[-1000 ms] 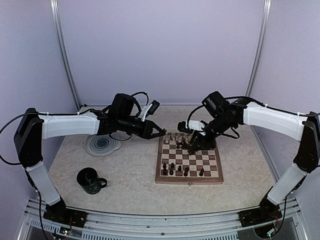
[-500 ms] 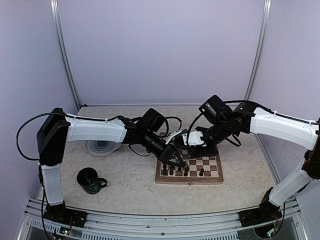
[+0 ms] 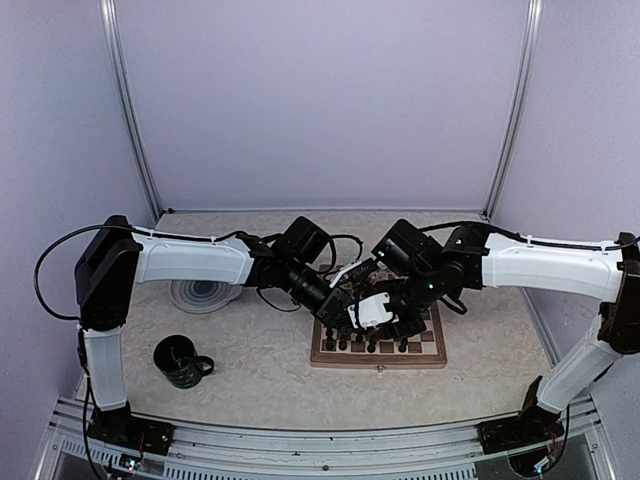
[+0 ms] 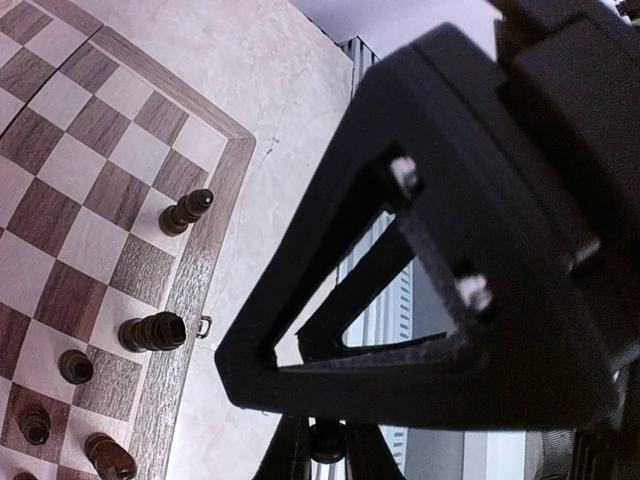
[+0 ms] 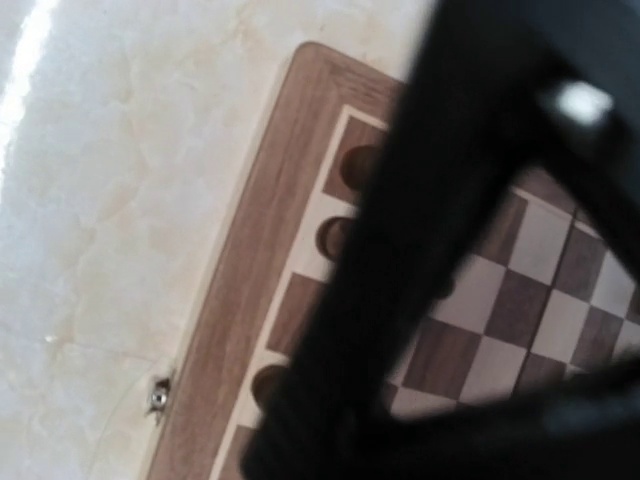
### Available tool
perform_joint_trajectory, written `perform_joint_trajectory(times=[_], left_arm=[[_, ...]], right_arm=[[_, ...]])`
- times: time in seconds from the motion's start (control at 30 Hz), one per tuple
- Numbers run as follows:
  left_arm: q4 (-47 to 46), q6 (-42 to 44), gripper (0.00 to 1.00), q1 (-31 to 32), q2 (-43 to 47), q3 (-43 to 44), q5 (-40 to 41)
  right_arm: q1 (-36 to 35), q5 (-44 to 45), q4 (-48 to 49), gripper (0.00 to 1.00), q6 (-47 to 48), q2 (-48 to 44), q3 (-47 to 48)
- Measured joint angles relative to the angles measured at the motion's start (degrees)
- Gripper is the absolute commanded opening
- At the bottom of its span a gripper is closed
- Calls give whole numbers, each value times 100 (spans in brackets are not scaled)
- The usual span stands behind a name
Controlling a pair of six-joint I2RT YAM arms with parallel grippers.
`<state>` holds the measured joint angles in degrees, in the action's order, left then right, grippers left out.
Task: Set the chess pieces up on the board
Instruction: Pass from the left arm to the right
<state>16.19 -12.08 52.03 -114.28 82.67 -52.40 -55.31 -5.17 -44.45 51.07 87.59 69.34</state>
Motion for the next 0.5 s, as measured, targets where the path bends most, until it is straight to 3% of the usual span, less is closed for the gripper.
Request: perform_joint_trajectory(times=[0.1,0.23,0.37,0.5], left_arm=[[-116,-101,8,-33,0,-11,-35],[-326,-249,9,-105,2,-79,-125],[-463,-422,19,-149,2,-127,-125],[-608,-649,31,-249,9,-168,-9]], right_arm=[[-83,120,42,35,-15,83,-4],[-120,321,179,16,-90,114,-15],[-120,503,341,4,-155,114,-22],[-116,695,555,1,-240,105,-138]])
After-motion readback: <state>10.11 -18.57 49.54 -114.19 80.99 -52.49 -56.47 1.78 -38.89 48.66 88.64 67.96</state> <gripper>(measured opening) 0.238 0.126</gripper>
